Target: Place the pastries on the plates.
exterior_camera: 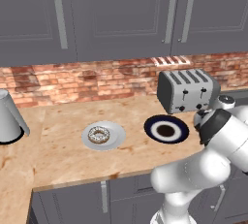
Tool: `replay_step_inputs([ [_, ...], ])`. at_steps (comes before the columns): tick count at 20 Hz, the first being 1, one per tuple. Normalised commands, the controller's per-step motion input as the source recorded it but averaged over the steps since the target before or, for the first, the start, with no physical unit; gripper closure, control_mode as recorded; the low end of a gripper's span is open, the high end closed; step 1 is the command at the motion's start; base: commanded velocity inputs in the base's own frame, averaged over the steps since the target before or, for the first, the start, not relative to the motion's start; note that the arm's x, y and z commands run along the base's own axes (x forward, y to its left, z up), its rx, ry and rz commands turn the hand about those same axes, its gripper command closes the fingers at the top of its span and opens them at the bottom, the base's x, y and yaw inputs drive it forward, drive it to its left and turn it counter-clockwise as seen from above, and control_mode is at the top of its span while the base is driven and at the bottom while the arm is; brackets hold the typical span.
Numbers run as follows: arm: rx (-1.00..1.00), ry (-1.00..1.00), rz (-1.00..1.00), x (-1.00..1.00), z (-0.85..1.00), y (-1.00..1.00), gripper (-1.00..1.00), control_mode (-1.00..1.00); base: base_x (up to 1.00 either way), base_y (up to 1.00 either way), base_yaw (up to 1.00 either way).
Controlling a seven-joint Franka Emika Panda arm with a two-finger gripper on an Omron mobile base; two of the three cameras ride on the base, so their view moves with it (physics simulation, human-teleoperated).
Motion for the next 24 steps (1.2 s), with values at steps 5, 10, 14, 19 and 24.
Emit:
replay_step_inputs([
  [5, 0.00, 0.00, 0.02, 0.17, -0.09, 0.00, -1.00, -1.00, 0.00, 0.00, 0.00],
  [10, 0.00, 0.00, 0.04, 0.14, -0.18, -0.09, -1.00, -1.00, 0.00, 0.00, 0.00],
  [14, 0.00, 0.00, 0.03, 0.01, -0.14, -0.06, -1.00, -1.00, 0.00, 0.00, 0.00],
  [19, 0.00, 0.00, 0.01, 0.00, -0.04, 0.00, 1.00, -1.00, 0.00, 0.00, 0.00],
  [24, 0.03, -0.04, 0.00, 0.00, 0.27, 0.00, 1.00, -1.00, 0.00, 0.00, 0.00],
])
